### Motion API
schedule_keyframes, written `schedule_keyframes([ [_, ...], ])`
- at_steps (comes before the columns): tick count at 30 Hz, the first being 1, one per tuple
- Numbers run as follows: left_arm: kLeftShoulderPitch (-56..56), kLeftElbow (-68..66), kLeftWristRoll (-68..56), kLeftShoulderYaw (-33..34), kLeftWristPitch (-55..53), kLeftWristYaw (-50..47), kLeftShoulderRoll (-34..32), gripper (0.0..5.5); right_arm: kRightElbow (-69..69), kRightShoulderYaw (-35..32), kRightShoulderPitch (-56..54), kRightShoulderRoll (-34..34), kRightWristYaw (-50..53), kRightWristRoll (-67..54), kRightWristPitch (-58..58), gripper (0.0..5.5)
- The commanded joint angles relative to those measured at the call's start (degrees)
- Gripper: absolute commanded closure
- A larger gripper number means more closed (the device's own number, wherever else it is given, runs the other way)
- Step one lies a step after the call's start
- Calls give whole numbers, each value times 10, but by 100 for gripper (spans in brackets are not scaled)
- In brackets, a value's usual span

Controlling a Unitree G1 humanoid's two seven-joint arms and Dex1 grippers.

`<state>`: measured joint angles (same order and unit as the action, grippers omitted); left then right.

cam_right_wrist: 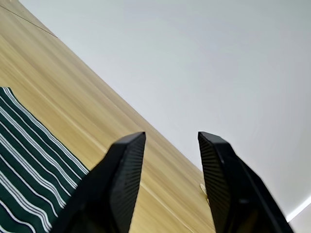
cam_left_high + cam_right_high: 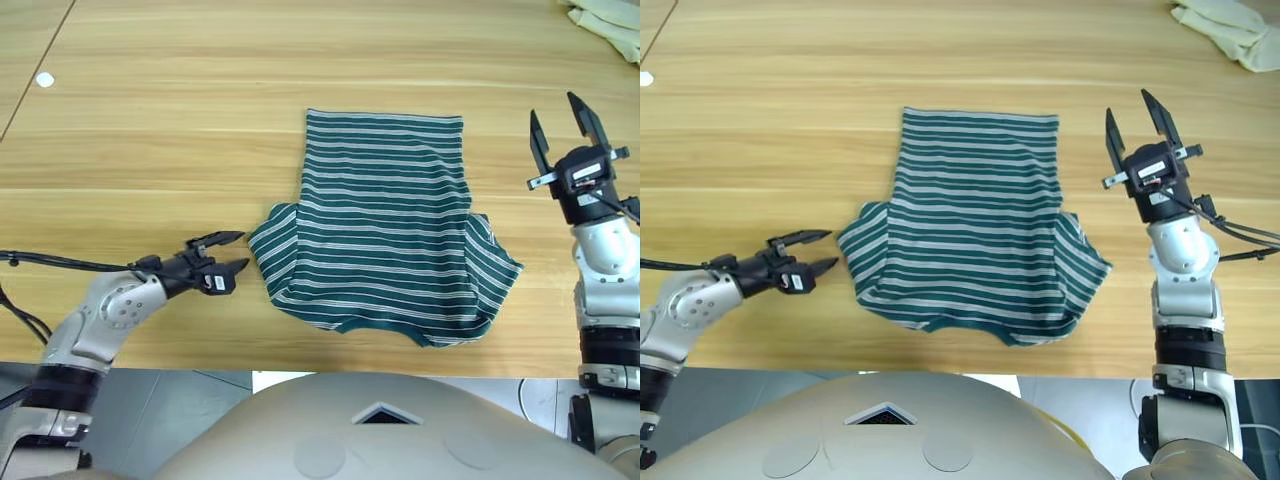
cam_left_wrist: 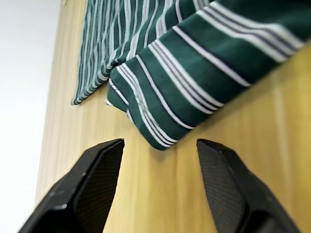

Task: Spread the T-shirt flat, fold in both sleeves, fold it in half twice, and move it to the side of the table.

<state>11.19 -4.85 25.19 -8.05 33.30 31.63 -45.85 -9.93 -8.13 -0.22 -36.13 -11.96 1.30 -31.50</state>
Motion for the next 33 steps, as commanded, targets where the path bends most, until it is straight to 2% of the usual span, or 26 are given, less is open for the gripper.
schedule_keyframes([
  [1, -30, -97, 58, -51, -24, -16, 21, 271, -17, -7, 0, 13, 1, 7, -7, 351],
  [12, -45, -114, 28, -108, 14, -11, 7, 271, -59, -37, -10, 14, 5, 7, -20, 351],
  [17, -51, -125, 37, -118, 16, -19, -1, 338, -68, -41, -14, 14, 4, 3, -19, 351],
  [24, -68, -153, 46, -126, 10, -35, -5, 466, -67, -39, -10, 20, 3, 4, -17, 351],
  [29, -75, -166, 42, -129, 14, -50, 3, 524, -72, -36, -9, 24, 3, 7, -19, 351],
  [33, -68, -158, 15, -130, 31, -58, 20, 549, -81, -33, -18, 25, 2, 9, -19, 351],
])
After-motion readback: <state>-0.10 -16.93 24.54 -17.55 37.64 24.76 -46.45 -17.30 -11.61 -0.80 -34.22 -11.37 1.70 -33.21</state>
